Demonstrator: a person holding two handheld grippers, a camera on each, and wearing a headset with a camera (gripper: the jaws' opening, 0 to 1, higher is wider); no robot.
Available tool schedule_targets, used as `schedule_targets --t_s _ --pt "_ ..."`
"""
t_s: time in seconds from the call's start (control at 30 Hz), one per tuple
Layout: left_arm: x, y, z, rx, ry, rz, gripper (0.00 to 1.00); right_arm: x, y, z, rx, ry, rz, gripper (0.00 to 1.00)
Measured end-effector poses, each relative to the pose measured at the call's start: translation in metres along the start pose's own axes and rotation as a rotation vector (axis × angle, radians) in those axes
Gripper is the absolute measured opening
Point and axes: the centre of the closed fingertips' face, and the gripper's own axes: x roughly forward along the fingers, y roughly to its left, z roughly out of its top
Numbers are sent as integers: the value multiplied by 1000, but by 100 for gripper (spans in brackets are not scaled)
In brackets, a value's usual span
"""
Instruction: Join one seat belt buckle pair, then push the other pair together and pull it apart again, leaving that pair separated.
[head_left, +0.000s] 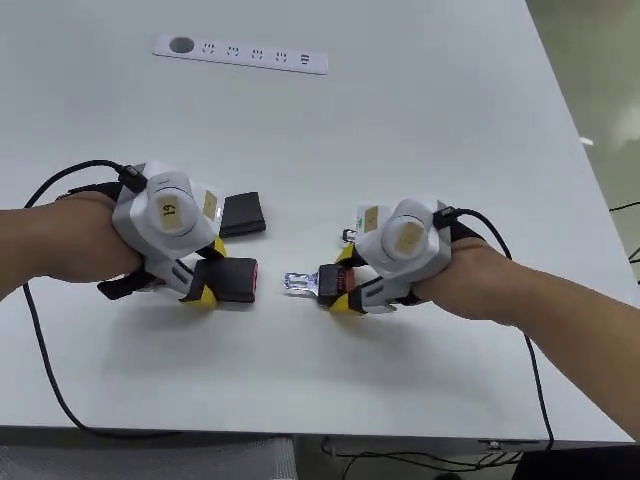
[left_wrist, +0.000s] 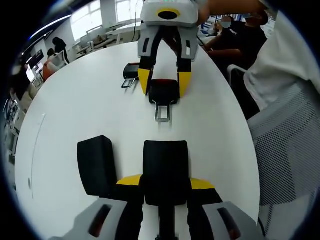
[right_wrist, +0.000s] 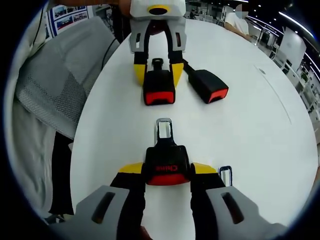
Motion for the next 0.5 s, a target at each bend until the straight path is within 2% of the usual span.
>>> schedule_targets --t_s 0.23,0.5 --pt "0 0 -1 -2 3 0 34 10 3 18 -25 -7 15 33" --pt "0 0 -2 -2 6 0 34 16 7 26 -37 -6 22 33"
